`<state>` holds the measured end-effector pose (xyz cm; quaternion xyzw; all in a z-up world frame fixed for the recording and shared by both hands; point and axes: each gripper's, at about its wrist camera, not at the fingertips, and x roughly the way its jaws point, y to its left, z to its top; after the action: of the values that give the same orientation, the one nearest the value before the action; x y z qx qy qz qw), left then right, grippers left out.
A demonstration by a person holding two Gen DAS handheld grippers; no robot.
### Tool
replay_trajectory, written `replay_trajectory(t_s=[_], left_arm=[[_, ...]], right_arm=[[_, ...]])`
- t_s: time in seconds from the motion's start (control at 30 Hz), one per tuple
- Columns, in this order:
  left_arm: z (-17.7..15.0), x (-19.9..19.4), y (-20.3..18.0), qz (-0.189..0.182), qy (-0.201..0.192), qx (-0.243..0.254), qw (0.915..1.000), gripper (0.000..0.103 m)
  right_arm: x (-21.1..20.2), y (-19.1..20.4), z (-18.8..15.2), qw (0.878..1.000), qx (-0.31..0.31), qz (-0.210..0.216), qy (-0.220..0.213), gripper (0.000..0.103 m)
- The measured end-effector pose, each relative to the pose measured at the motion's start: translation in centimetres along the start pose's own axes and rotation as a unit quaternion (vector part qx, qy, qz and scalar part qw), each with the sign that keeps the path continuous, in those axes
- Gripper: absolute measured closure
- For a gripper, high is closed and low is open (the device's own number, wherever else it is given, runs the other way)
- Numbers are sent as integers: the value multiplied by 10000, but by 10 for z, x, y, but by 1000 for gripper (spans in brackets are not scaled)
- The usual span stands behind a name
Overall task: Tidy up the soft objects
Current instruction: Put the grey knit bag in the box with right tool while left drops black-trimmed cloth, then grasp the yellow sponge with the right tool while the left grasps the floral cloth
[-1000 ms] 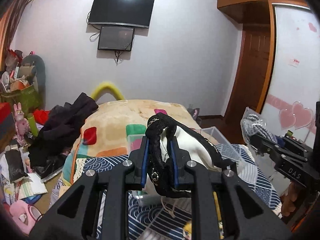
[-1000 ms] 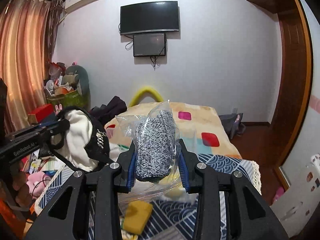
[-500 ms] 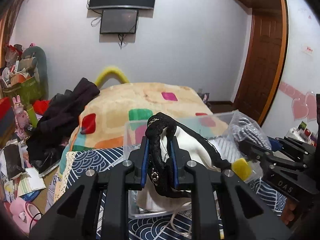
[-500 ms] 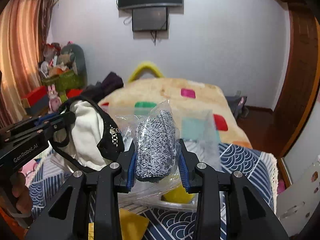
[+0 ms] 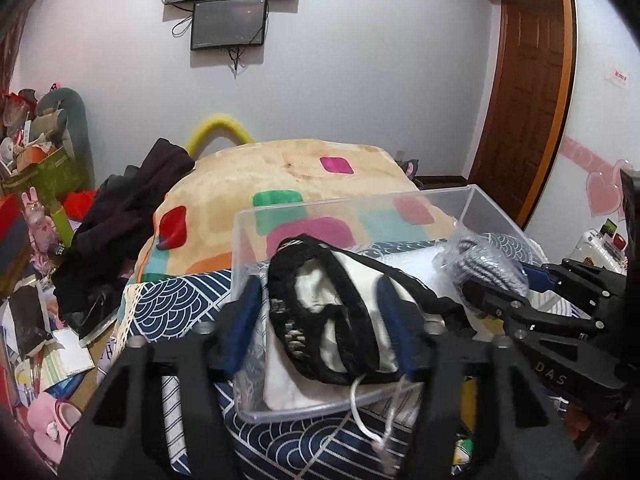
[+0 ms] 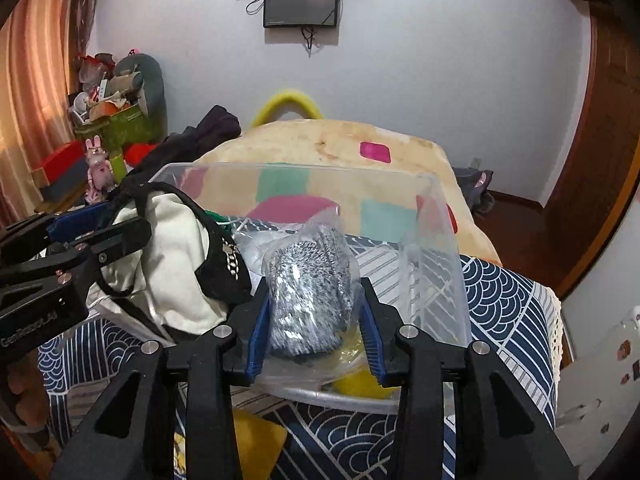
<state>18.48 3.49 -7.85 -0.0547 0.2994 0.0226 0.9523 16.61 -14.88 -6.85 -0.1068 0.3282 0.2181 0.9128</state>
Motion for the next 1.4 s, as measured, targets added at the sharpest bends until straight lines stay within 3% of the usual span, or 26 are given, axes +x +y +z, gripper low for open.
replay_trajectory(t_s=[0.17, 0.3, 0.43, 0.67, 0.97, 1.13, 1.2, 1.33, 1.4], left_arm=[[0, -18, -1, 35, -164, -37, 9999, 25], [0, -38, -2, 27, -342, 30, 9994, 21], [1, -58, -4, -43, -501, 10, 9987, 7], [-8, -83, -5, -42, -543, 30, 9985, 1], [-51, -81, -11, -134, 20, 234, 9996, 1], [-78, -66, -17, -265, 491, 307, 9980, 1], [-86, -61, -19, -296, 612, 293, 9973, 1], [-97, -49, -25, -410, 803, 241, 9956, 1], [-101, -45, -28, -485, 870, 238, 9947, 3]], right_arm=[[-12, -4, -1, 9999, 64, 42, -95, 44], [-27, -8, 0, 9994, 125, 57, -320, 36], [-51, -10, 2, 9978, 154, 51, -642, 26], [-75, -1, -3, 9956, 46, 66, -931, 22], [-53, 13, -41, 9987, 116, 330, -365, 23], [-31, 17, -56, 9990, 148, 419, 2, 25], [-25, 16, -60, 9985, 181, 499, 113, 34], [-12, 17, -63, 9963, 252, 734, 363, 62], [-7, 14, -65, 9944, 337, 893, 461, 66]])
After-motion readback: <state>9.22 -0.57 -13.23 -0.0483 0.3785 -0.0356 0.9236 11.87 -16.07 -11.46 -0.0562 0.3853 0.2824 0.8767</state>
